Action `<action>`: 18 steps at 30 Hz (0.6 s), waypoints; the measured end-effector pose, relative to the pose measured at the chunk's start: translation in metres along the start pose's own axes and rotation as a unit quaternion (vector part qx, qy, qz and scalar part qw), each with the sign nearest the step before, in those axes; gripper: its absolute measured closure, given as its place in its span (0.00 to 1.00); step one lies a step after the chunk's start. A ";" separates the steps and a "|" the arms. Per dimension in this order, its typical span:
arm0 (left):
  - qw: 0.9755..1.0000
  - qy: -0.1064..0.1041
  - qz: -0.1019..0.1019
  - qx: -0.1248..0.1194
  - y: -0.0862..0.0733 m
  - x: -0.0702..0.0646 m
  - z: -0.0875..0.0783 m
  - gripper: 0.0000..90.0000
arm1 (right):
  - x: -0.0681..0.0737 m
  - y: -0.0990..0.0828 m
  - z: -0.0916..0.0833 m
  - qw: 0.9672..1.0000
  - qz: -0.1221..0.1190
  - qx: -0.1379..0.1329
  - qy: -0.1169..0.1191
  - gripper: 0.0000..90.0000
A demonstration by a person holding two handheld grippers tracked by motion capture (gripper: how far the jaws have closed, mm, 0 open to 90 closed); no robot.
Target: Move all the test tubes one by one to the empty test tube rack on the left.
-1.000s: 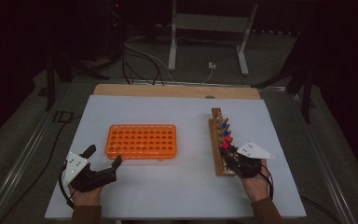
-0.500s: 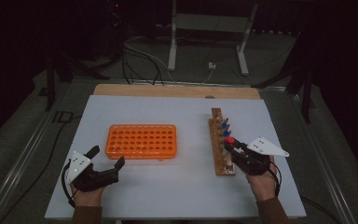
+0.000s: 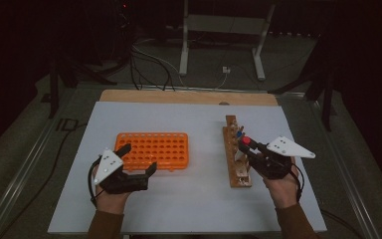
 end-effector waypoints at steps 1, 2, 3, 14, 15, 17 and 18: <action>1.000 0.000 0.000 0.000 0.000 0.000 0.000 0.01 | 0.001 0.001 0.002 1.000 -0.001 0.000 0.003 0.79; 1.000 -0.009 0.003 0.004 0.006 -0.005 0.011 0.01 | 0.003 0.002 0.003 1.000 -0.002 0.001 0.006 0.79; 1.000 -0.009 0.003 0.004 0.006 -0.005 0.011 0.01 | 0.004 0.002 0.005 1.000 -0.002 0.002 0.010 0.79; 0.997 -0.068 0.020 0.027 0.018 -0.038 0.069 0.04 | 0.023 0.007 0.026 0.999 0.001 0.010 0.046 0.79; 0.996 -0.082 0.023 0.032 0.019 -0.045 0.077 0.05 | 0.025 0.007 0.028 0.999 0.002 0.011 0.049 0.79; 0.995 -0.088 0.023 0.034 0.019 -0.048 0.081 0.06 | 0.029 0.008 0.031 0.998 0.004 0.012 0.054 0.79; 0.994 -0.100 0.022 0.041 0.018 -0.054 0.089 0.07 | 0.031 0.008 0.033 0.998 0.002 0.013 0.057 0.79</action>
Point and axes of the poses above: each handheld gripper's, and its own axes: z roughly forward along the jaws, y roughly out of its top, x roughly to its left, the point moved 4 cm from there along z, roughly forward along the jaws, and after that the axes turned 4 degrees about -y, right-handed, at the moved point
